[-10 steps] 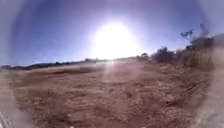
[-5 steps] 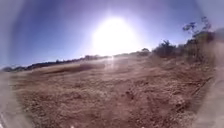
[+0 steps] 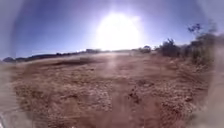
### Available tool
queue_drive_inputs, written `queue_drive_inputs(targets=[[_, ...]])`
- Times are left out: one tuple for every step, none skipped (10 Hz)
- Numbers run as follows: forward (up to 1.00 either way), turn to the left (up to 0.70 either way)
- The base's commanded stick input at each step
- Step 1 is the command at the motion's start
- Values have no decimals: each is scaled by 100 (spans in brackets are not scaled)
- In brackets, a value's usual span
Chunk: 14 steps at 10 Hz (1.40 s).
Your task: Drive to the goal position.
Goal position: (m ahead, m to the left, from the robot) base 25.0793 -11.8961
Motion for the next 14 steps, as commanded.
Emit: queue_drive_inputs(targets=[[50, 0], [50, 0], [50, 0], [50, 0], [50, 0], [50, 0], [50, 0], [50, 0], [50, 0], [50, 0], [50, 0], [50, 0], [50, 0], [50, 0]])
